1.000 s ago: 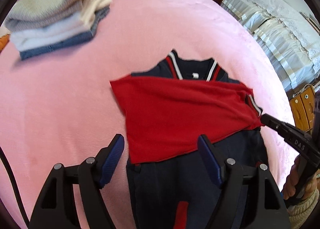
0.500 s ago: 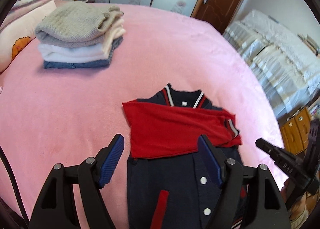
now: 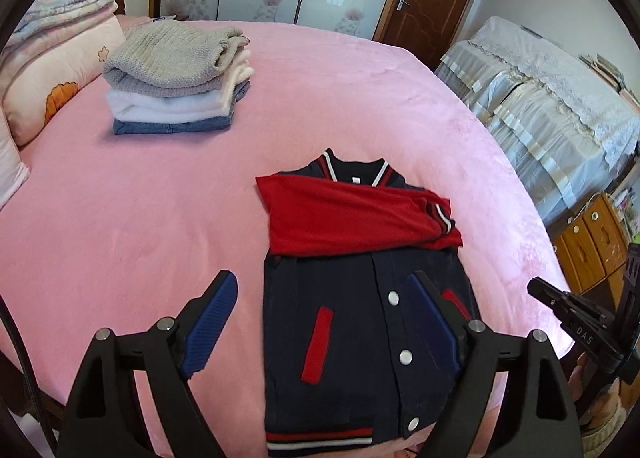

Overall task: Fold large clothes
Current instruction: 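Open both grippers and lift them away from the sleeves, then grasp the striped jacket hem with both grippers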

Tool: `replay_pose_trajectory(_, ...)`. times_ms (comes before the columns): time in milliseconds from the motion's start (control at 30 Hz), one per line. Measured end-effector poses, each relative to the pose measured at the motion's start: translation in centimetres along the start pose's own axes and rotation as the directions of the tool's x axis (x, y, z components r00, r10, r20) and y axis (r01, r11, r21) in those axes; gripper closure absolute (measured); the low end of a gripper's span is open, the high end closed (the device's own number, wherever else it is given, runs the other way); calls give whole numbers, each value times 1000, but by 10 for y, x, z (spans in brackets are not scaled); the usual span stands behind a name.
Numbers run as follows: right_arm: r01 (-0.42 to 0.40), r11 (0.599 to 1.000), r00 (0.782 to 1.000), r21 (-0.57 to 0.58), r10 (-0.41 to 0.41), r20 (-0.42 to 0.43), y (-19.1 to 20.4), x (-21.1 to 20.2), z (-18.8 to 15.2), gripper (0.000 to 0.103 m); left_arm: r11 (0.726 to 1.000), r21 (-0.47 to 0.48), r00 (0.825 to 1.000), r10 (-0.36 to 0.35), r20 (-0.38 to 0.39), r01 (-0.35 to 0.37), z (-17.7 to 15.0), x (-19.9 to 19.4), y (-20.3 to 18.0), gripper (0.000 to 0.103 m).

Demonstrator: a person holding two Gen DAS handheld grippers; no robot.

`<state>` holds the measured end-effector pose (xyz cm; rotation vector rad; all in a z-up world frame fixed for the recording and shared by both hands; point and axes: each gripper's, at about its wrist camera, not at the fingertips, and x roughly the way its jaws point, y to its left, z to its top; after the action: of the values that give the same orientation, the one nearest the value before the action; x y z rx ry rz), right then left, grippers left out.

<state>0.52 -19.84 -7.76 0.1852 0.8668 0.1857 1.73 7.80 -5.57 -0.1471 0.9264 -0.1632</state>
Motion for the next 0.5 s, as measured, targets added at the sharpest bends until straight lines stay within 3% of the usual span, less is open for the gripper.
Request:
replay_pose_trajectory(100, 7, 1000, 1000, -11, -7, -15, -4, -8, -18, 98, 999, 19, 999, 36, -27, -36, -20, -1, -1, 18)
replay_pose_trajectory(233, 39, 999, 999, -19, -39, -20, -10, -13, -38, 60, 997, 48, 991, 61, -116, -56, -47, 14, 4, 18)
replay_pose_trajectory(500, 42, 999, 998, -14, -43, -53, -30, -8, -68, 58, 1000, -4, 974, 2, -225, -3, -100, 46, 30, 18)
